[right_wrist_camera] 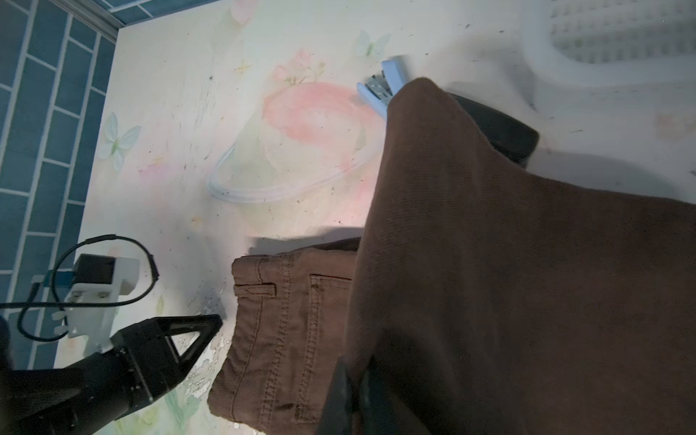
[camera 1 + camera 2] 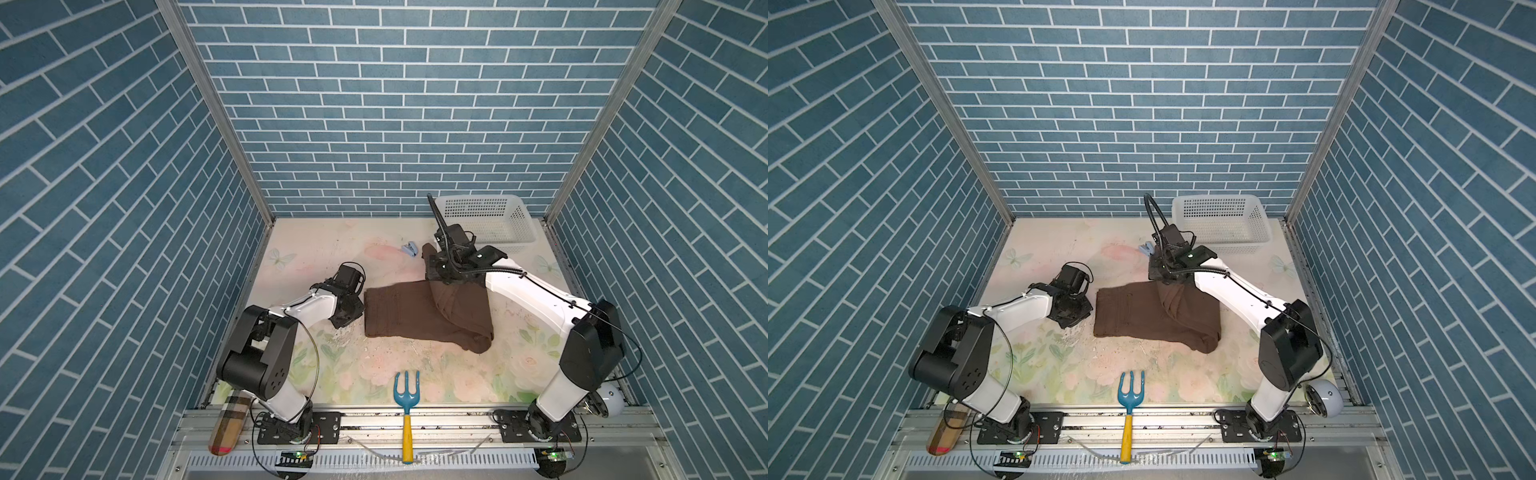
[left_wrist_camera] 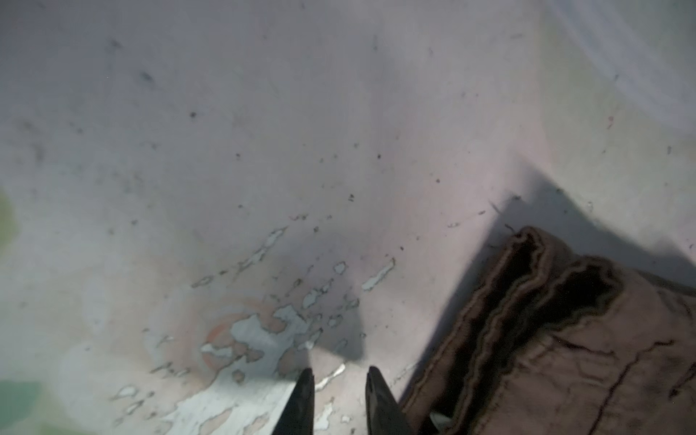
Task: Fold and stack the trousers
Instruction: 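Grasp the folded end with the right gripper and lift it while the left gripper withdraws, then fold the lifted end with the right gripper over onto the left gripper's side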
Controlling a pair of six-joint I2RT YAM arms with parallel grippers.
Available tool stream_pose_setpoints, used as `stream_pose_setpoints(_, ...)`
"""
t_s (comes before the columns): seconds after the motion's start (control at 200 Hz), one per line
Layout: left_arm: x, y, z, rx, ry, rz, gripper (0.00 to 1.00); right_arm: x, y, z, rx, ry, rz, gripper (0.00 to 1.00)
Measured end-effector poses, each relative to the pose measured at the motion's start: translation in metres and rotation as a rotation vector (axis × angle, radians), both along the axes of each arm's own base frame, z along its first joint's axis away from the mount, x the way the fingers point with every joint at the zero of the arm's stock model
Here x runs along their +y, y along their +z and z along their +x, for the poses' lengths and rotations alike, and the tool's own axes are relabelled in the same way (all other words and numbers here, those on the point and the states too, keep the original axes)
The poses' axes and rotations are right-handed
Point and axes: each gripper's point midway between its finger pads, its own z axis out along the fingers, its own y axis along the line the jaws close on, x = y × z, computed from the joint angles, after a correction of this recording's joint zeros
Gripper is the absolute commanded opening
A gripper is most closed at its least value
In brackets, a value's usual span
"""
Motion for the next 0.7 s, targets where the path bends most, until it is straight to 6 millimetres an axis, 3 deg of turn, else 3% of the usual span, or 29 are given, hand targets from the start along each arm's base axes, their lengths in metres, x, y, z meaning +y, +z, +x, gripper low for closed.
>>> stream_pose_setpoints(0.345, -0.029, 0.0, 0.021, -0.07, -0.016, -0.058, 0.25, 0.04, -0.008, -0.017, 0.034, 0.099, 0.026, 0.0)
stream_pose_setpoints(0.7, -0.035, 0.001, 0.027, -0.082, -0.019, -0.067, 0.25, 0.096, -0.029, -0.045, 0.111, 0.235, 0.047, 0.0)
